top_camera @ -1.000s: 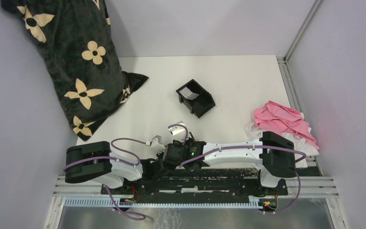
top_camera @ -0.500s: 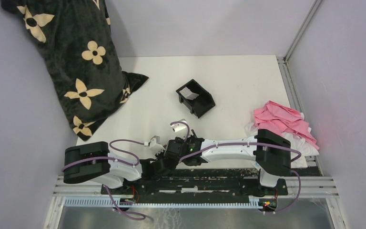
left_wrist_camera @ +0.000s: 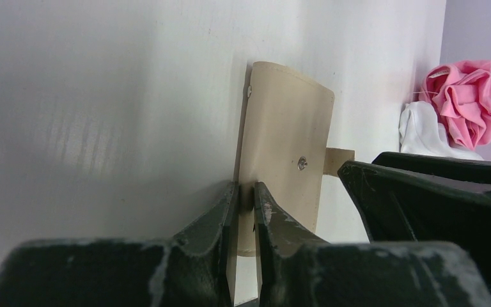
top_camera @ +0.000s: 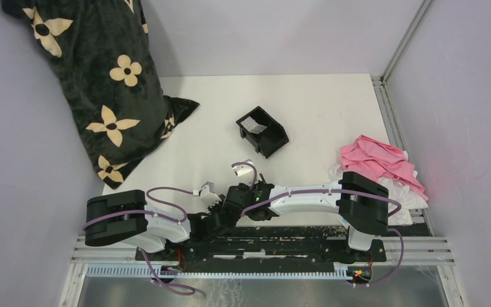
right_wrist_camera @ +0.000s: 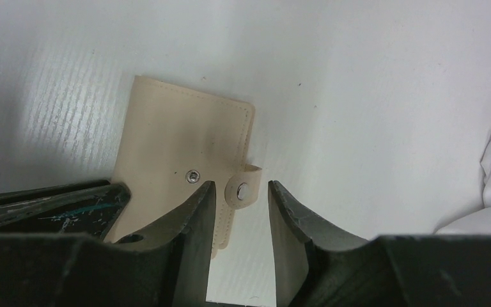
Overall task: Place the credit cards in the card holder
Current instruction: Close the card holder at the center of the board.
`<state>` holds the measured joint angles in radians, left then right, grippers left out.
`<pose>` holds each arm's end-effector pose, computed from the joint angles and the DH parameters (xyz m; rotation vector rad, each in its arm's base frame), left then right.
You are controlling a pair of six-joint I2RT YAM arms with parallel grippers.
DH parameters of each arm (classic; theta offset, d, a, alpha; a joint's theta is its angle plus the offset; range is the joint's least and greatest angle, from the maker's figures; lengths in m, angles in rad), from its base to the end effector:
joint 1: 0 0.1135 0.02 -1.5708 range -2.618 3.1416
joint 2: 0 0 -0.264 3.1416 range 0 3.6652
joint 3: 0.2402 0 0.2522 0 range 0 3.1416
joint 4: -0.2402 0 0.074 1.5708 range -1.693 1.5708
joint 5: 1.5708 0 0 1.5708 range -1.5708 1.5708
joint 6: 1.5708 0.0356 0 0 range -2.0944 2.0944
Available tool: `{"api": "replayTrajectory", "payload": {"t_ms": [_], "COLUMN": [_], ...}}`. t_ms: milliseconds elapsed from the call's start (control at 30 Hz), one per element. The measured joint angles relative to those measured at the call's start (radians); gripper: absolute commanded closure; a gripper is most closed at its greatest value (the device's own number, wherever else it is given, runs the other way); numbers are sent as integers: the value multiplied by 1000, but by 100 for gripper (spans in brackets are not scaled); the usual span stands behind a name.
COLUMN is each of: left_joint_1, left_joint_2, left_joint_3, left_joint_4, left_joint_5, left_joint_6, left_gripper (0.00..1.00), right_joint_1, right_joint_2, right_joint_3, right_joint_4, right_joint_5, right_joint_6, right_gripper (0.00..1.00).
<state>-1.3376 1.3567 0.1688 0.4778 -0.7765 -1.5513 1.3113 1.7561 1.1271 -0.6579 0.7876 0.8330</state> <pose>0.0674 -0.1756 0.1019 -0.6271 2.0830 -0.8634 0.1090 0.3123 0.1822 -0.4151 2.2835 -0.1696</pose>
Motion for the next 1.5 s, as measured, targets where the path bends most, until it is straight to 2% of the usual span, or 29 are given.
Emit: {"api": "replayTrajectory", "payload": {"t_ms": [200,667,1500], "left_joint_1": [0,0,0], "left_joint_2": [0,6,20], "left_joint_3": [0,0,1], "left_joint_4": [0,6,25], "left_joint_5": [0,-3,-8], "left_joint_6": [0,0,0], "left_gripper": [81,81,82], "right_joint_1": [-5,-5,-5], "right_joint_2": [7,9,32], "right_joint_3": [-9,-21,-27], "right_joint_4": [11,29,120], "right_joint_5": [-3,-13,-79], "right_joint_6": [0,-3,-19], "right_gripper": [64,87,89]}}
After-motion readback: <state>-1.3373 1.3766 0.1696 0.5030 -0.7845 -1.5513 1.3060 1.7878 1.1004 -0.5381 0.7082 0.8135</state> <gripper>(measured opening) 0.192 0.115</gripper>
